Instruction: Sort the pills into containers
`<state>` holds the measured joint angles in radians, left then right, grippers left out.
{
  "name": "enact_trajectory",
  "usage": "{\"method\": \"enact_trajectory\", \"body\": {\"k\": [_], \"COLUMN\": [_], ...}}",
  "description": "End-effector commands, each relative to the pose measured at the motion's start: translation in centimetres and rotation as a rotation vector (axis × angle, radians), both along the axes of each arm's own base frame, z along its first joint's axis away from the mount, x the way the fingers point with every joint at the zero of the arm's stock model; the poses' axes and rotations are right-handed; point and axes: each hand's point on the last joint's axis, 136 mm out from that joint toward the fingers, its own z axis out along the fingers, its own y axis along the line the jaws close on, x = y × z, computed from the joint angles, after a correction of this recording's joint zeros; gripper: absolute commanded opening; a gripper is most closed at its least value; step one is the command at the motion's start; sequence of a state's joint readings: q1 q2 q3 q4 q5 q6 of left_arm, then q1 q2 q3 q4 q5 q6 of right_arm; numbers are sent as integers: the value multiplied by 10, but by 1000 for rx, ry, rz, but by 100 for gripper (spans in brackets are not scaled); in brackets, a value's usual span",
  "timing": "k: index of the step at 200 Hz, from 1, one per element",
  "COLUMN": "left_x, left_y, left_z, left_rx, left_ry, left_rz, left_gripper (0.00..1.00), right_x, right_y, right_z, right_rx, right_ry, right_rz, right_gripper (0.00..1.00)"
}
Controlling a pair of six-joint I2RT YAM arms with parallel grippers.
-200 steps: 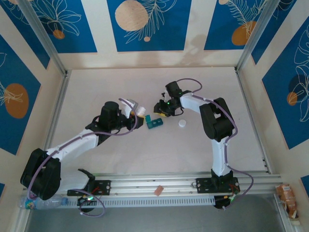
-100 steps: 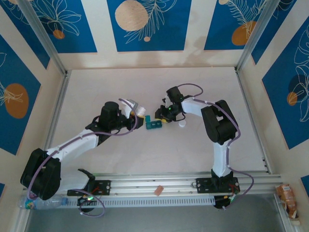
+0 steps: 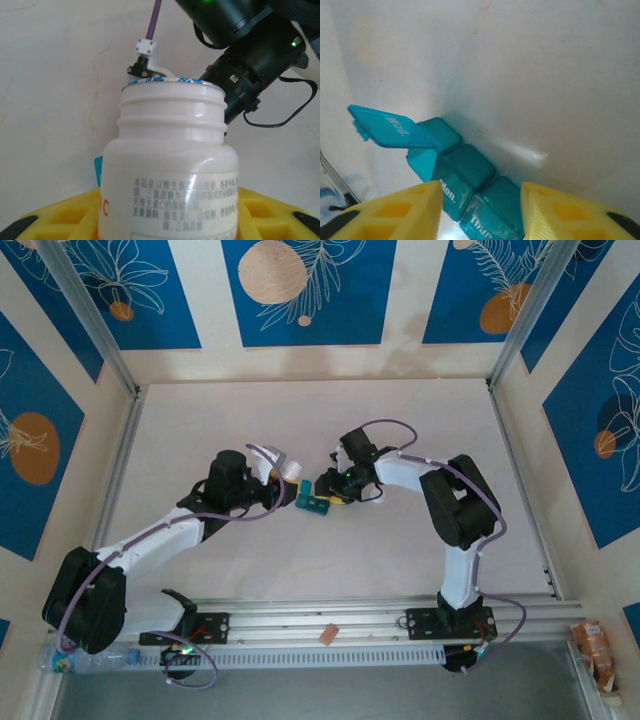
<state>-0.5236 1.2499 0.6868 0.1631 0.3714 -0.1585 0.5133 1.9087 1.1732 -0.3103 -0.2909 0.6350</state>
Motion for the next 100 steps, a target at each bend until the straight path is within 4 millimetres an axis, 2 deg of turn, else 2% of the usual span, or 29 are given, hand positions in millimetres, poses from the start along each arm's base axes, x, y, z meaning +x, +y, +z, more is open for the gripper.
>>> {"method": "enact_trajectory", "body": {"k": [1, 15, 42, 100], "left_x": [1, 0, -3, -8], "left_y": [4, 5, 7, 10], "left_z": [1, -3, -12, -36], "left_rx": [-5, 6, 34, 105], "left_ry": [-8, 1, 27, 106], "left_rz": [15, 14, 7, -7], "left_gripper": [0, 0, 0, 0], "right_x": [2, 3, 2, 2], "right_y": [-3, -6, -12, -34], "right_z": [28, 37, 49, 48], "right_rx": [31, 29, -3, -170], "right_ry": [-59, -84, -143, -250], "right_rz": [-8, -13, -6, 7], "right_gripper": [56, 63, 70, 77]}}
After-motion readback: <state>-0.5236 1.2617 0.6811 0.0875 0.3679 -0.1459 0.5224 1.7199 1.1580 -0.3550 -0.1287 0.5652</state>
